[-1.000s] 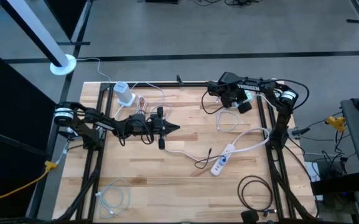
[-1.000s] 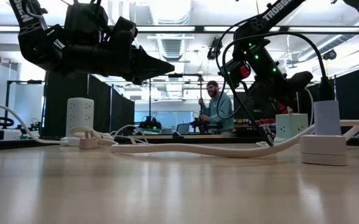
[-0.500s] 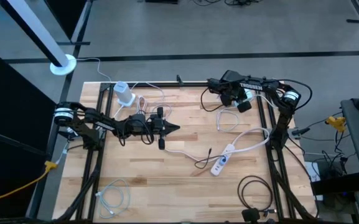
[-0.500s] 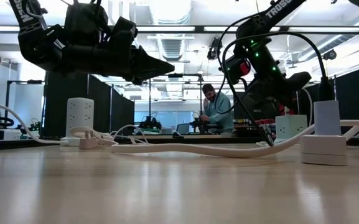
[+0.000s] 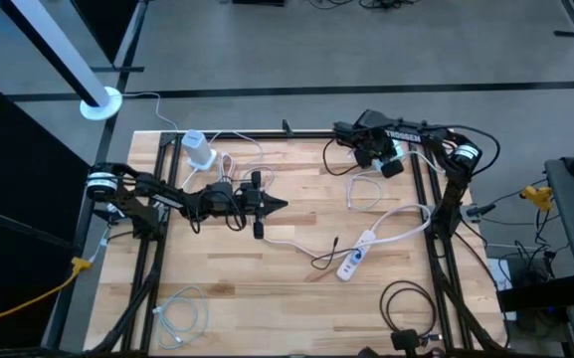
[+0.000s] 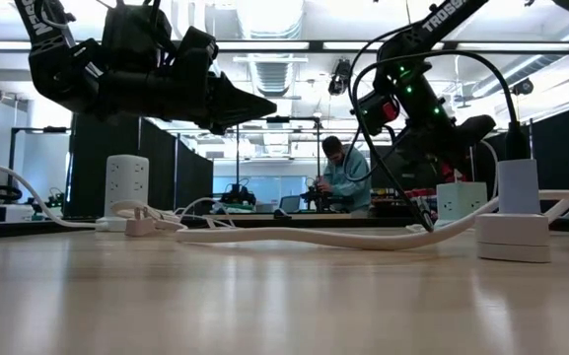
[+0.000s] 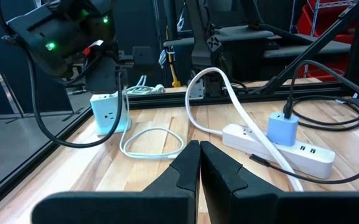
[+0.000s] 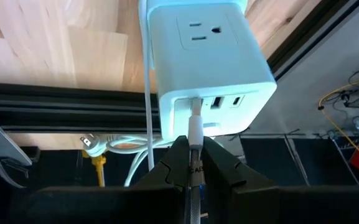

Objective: Insert USB
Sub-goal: Insert the white charger cable into the green outlet extension

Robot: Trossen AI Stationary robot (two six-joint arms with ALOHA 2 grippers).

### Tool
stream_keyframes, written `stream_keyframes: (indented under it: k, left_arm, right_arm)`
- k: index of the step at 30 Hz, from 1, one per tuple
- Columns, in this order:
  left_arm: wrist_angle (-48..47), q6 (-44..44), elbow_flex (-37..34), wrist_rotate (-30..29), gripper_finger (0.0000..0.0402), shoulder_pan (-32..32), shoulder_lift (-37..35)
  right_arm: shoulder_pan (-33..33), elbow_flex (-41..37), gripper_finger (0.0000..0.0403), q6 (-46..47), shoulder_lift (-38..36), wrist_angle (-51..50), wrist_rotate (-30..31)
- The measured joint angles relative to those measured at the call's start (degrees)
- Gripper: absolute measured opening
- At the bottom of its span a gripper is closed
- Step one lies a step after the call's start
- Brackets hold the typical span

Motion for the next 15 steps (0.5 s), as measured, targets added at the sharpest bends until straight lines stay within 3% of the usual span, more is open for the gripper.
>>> stream_keyframes:
  k: [15]
  left_arm:
    - [0.0,0.0,0.0,0.0,0.0000,0.0,0.0]
  right_arm:
    - [-0.8,-1.3,0.0011,-1.2,-0.2,2.8,-1.0]
